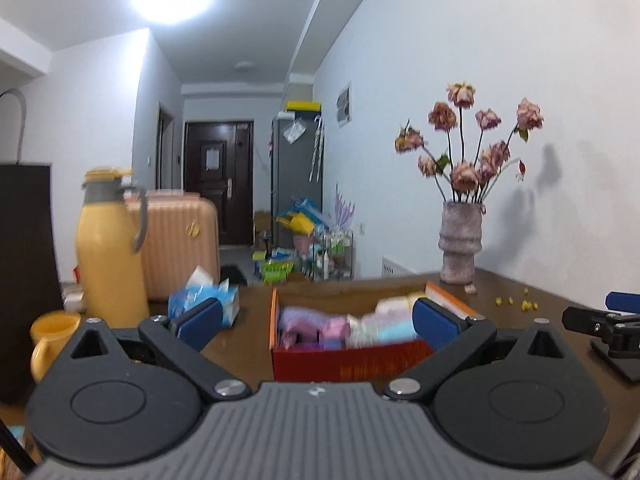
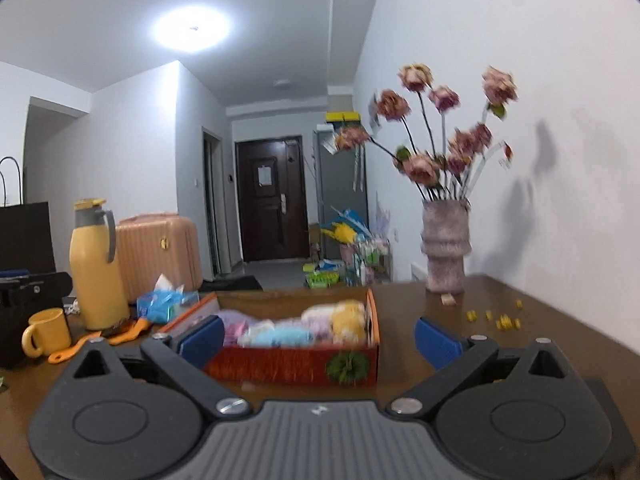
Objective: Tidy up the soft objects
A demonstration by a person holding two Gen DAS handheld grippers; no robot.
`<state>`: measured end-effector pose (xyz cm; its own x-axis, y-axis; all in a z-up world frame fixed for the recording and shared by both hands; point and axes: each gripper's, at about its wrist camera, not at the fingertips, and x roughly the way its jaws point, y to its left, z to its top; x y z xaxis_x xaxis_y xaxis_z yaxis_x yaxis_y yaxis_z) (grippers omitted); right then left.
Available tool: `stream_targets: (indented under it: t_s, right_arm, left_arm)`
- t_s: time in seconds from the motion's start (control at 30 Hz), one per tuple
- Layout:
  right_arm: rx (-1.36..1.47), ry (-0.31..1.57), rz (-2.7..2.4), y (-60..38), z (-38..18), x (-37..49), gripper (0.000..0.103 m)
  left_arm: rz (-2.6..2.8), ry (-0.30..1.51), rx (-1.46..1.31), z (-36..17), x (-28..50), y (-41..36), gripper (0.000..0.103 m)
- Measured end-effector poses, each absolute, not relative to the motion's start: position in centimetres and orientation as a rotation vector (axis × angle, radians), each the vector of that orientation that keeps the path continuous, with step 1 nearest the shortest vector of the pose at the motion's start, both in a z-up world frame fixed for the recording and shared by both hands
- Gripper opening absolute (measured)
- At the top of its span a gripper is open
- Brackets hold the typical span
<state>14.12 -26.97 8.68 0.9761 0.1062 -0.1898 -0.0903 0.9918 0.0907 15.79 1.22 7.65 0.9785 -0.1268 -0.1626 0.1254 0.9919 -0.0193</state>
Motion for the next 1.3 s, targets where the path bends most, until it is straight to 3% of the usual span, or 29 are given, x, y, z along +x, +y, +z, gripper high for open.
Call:
stream_targets:
  t_s: [0.33,1.3]
  right_arm:
    - [0.100,0.239,0.085,-24.3,4.2,1.9,0.103]
    - [0.127,0.292,0.148,-23.4,3.1,1.2,0.103]
  left_arm:
    - [-0.131,0.203,0.022,2.5,3.8,1.9,0.103]
    - [-0.114,0.211,-0.013,3.0,3.5,2.3,0.103]
